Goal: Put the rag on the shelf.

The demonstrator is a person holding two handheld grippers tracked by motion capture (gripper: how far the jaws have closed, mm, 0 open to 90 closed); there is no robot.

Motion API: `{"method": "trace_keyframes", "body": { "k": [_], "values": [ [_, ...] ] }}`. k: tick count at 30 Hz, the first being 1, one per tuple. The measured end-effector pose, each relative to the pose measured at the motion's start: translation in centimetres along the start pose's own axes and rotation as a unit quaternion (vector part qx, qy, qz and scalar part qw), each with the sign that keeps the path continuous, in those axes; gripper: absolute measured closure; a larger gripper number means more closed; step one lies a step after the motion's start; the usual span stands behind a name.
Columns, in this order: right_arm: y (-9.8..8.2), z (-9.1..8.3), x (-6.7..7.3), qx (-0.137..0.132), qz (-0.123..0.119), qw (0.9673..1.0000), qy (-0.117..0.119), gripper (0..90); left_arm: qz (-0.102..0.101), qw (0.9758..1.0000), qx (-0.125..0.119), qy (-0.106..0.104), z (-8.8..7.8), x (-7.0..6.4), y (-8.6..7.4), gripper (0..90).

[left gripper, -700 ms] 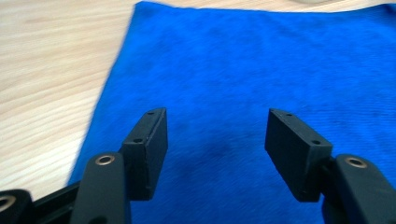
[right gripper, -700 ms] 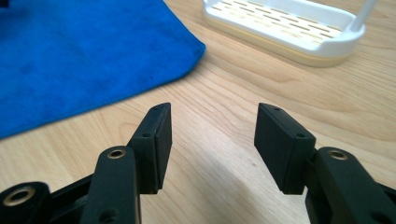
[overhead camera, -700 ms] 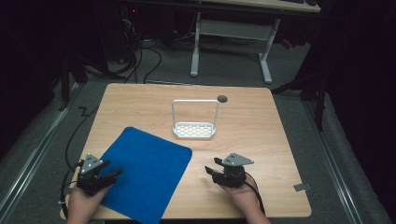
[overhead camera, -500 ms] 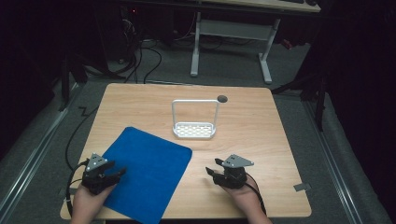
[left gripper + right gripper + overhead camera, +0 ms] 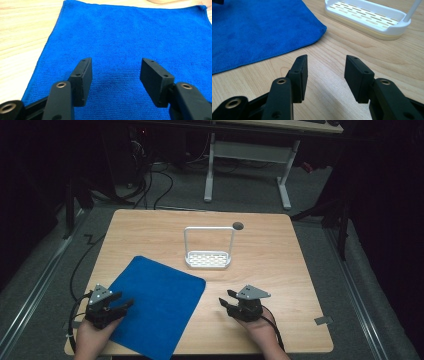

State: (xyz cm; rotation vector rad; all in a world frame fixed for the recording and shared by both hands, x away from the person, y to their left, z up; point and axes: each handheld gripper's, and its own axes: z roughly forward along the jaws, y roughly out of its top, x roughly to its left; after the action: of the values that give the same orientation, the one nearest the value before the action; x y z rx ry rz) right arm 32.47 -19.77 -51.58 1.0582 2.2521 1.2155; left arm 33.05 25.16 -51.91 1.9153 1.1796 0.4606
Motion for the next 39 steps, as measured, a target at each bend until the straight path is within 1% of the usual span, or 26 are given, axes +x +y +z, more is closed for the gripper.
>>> {"method": "trace_keyframes", "body": {
  "k": [1, 2, 3, 4, 5, 7, 10, 15, 17, 18, 19, 20, 22, 23, 24, 25, 27, 28, 29, 30, 31, 34, 35, 36, 37, 39],
  "values": [
    [0.1, 0.0, 0.1, 0.001, 0.003, 1.0000, 0.005, 57.4, -0.002, 1.0000, 0.000, 0.000, -0.1, 0.0, -0.1, 44.1],
    [0.1, 0.0, 0.1, 0.001, 0.003, 1.0000, 0.005, 57.4, -0.002, 1.0000, 0.000, 0.000, -0.1, 0.0, -0.1, 44.1],
    [0.2, 0.1, 0.3, -0.003, 0.001, 1.0000, 0.008, 61.9, -0.001, 1.0000, 0.000, 0.003, -0.2, 0.0, -0.2, 44.3],
    [0.2, 0.1, 0.3, -0.003, 0.001, 1.0000, 0.008, 61.9, -0.001, 1.0000, 0.000, 0.003, -0.2, 0.0, -0.2, 44.4],
    [0.4, 0.3, 0.6, -0.005, -0.006, 0.9999, 0.008, 67.0, 0.000, 1.0000, 0.001, 0.004, -0.3, 0.0, -0.3, 44.7],
    [0.7, 0.6, 0.8, -0.005, -0.012, 0.9999, 0.011, 71.5, -0.005, 1.0000, 0.002, 0.005, -0.7, 0.1, -0.7, 45.2],
    [1.0, 1.2, 1.2, -0.002, -0.014, 0.9996, 0.026, 78.9, -0.014, 0.9999, 0.004, 0.002, -1.1, 0.3, -1.1, 47.3],
    [1.9, 2.2, 2.2, -0.002, -0.037, 0.9985, 0.041, 90.0, -0.021, 0.9997, 0.015, -0.004, -1.4, 0.4, -1.6, 54.3],
    [2.2, 2.6, 2.8, -0.001, -0.048, 0.9975, 0.053, 90.0, -0.021, 0.9996, 0.017, -0.004, -1.5, 0.4, -1.8, 57.0],
    [2.2, 2.6, 2.8, -0.001, -0.048, 0.9975, 0.053, 90.0, -0.020, 0.9996, 0.020, -0.004, -1.6, 0.3, -1.9, 57.0],
    [2.3, 3.2, 3.3, 0.008, -0.059, 0.9962, 0.063, 90.0, -0.016, 0.9996, 0.023, -0.004, -1.7, 0.3, -2.1, 62.8],
    [2.3, 3.2, 3.3, 0.008, -0.059, 0.9962, 0.063, 90.0, -0.017, 0.9996, 0.022, -0.005, -1.7, 0.3, -2.2, 62.8],
    [2.4, 3.7, 3.9, 0.015, -0.062, 0.9949, 0.078, 90.0, -0.016, 0.9994, 0.030, -0.007, -1.8, 0.2, -2.4, 67.2],
    [2.5, 4.2, 4.4, 0.020, -0.068, 0.9936, 0.088, 90.0, -0.014, 0.9993, 0.035, -0.008, -1.7, 0.1, -2.5, 70.2],
    [2.5, 4.2, 4.4, 0.020, -0.068, 0.9936, 0.088, 90.0, -0.014, 0.9993, 0.035, -0.008, -1.7, 0.1, -2.5, 71.5],
    [2.6, 4.6, 4.9, 0.024, -0.072, 0.9924, 0.097, 90.0, -0.013, 0.9991, 0.039, -0.009, -1.7, 0.1, -2.6, 72.5],
    [2.6, 5.1, 5.4, 0.029, -0.079, 0.9909, 0.104, 90.0, -0.002, 0.9988, 0.049, -0.008, -1.4, -0.1, -2.6, 75.2],
    [2.6, 5.1, 5.4, 0.029, -0.079, 0.9909, 0.104, 90.0, -0.002, 0.9988, 0.049, -0.008, -1.4, -0.1, -2.6, 76.1],
    [2.7, 5.6, 6.0, 0.035, -0.085, 0.9897, 0.109, 90.0, 0.003, 0.9987, 0.050, -0.007, -1.4, -0.3, -2.6, 76.7],
    [2.7, 5.6, 6.0, 0.035, -0.085, 0.9897, 0.109, 90.0, 0.003, 0.9987, 0.050, -0.007, -1.4, -0.3, -2.6, 77.3],
    [2.7, 6.0, 6.6, 0.042, -0.093, 0.9882, 0.114, 90.0, 0.006, 0.9986, 0.052, -0.005, -1.4, -0.3, -2.6, 77.9],
    [2.8, 6.3, 7.2, 0.049, -0.100, 0.9870, 0.116, 90.0, 0.007, 0.9986, 0.052, -0.006, -1.4, -0.4, -2.6, 78.3],
    [2.7, 6.6, 7.5, 0.059, -0.108, 0.9859, 0.114, 90.0, 0.009, 0.9986, 0.051, -0.006, -1.4, -0.4, -2.7, 78.3],
    [2.7, 6.6, 7.5, 0.059, -0.108, 0.9859, 0.114, 90.0, 0.009, 0.9986, 0.051, -0.006, -1.4, -0.4, -2.7, 78.2],
    [2.5, 6.9, 7.6, 0.071, -0.113, 0.9847, 0.112, 90.0, 0.012, 0.9986, 0.051, -0.008, -1.5, -0.6, -2.8, 78.2],
    [2.5, 7.0, 7.5, 0.073, -0.110, 0.9845, 0.115, 90.0, 0.017, 0.9983, 0.054, -0.007, -1.5, -0.8, -2.7, 78.1]
  ]
}}
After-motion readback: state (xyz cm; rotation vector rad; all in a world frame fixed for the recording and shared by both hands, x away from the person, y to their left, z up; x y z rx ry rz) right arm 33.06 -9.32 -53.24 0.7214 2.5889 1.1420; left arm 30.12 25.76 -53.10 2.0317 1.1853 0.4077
